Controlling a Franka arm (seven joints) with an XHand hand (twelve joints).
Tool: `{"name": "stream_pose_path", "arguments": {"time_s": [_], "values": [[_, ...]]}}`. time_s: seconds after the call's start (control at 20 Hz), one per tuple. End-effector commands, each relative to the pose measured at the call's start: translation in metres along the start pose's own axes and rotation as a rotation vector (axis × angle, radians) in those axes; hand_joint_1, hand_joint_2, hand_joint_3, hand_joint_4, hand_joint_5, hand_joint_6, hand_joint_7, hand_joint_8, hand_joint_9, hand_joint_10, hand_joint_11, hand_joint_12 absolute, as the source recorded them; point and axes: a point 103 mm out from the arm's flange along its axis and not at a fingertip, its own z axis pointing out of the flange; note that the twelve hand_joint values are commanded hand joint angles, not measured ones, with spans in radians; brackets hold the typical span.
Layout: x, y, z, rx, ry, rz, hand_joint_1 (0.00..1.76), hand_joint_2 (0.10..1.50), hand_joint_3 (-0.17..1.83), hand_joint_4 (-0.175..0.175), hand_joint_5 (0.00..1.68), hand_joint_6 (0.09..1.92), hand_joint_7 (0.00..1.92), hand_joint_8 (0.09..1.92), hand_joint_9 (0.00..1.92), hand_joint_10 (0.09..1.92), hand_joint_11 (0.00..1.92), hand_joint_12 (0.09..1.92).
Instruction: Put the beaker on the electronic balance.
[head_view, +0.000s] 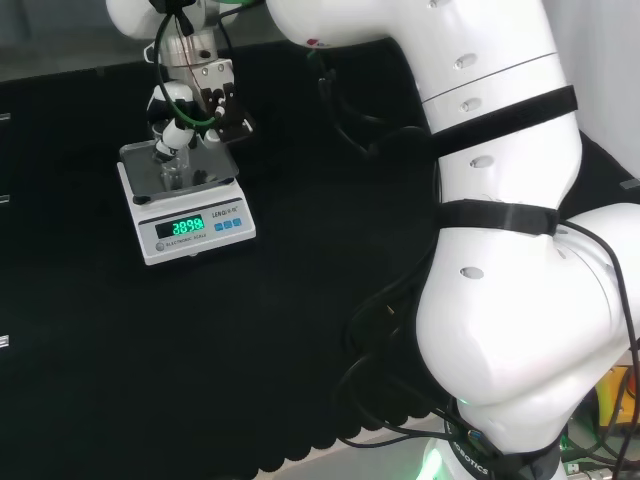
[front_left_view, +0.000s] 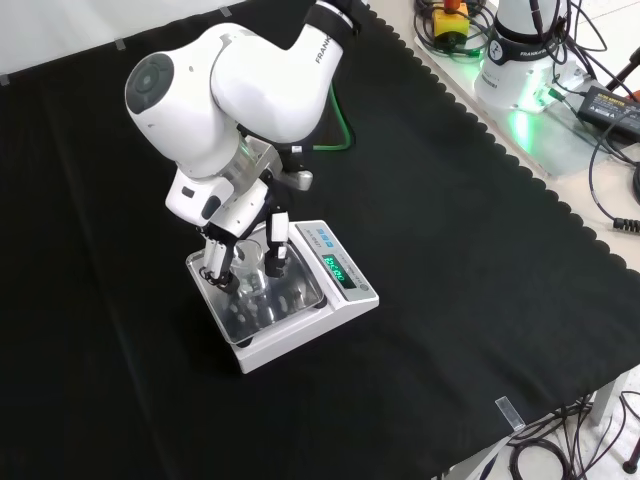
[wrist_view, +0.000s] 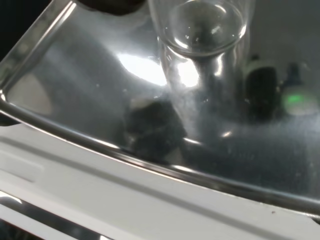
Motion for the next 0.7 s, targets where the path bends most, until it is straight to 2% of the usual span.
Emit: {"name": "stream_pose_path", "arguments": {"time_s": [0.05, 0.35, 0.55, 0.7], "values": [[-0.0013, -0.0013, -0.0009, -0.006, 0.008, 0.006, 0.81, 0.91, -0.17, -0.134, 0.25, 0.74, 0.56, 0.98, 1.36, 0.29, 1.49, 0.65], [-0.0037, -0.0054, -0.0029, -0.015, 0.008, 0.021, 0.72, 0.87, -0.17, -0.128, 0.19, 0.51, 0.47, 0.99, 1.21, 0.56, 1.42, 0.72], [-0.0052, -0.0070, -0.0044, -0.022, 0.001, 0.037, 0.67, 0.85, -0.17, -0.115, 0.16, 0.34, 0.29, 0.97, 1.06, 0.69, 1.33, 0.80], [-0.0073, -0.0105, -0.0095, -0.057, 0.018, 0.044, 0.62, 0.84, -0.17, -0.104, 0.17, 0.23, 0.17, 0.93, 0.91, 0.76, 1.20, 0.87]]}}
